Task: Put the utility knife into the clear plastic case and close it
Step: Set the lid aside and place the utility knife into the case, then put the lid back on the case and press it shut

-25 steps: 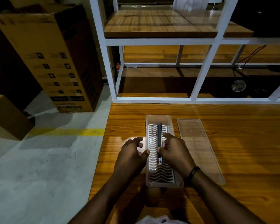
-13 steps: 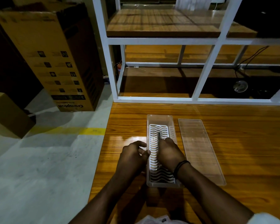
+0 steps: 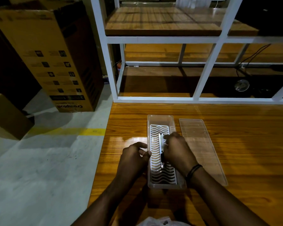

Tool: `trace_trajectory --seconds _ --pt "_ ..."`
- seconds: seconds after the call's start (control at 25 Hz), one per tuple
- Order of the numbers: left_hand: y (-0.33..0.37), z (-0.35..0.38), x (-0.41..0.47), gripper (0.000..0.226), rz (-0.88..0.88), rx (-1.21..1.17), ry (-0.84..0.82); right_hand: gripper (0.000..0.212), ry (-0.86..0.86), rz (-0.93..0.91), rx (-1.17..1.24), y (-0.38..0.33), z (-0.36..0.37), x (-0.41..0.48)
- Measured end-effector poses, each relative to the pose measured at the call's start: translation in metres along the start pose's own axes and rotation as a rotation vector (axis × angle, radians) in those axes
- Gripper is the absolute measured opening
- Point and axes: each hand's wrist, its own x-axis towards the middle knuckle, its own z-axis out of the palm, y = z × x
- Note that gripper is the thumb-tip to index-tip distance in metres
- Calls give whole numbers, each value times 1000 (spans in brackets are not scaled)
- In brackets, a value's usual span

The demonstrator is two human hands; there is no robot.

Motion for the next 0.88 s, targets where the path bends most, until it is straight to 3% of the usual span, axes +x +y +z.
trace_trajectory --seconds 0.16,0.4,0.52,0.76,0.88 --pt "-1 1 -1 18 7 -7 4 34 186 125 26 36 -21 -2" --pt "-5 1 1 20 -29 -17 -8 79 -145 726 -200 88 -31 -13" --pt "-7 1 1 23 -31 -29 -8 95 -186 793 -239 98 -27 -16" --pt "-6 -1 -1 23 -25 -34 -22 98 -155 793 -256 101 -24 -10" --pt "-8 -2 1 23 -30 -35 -15 110 -193 827 -294 103 -26 -9"
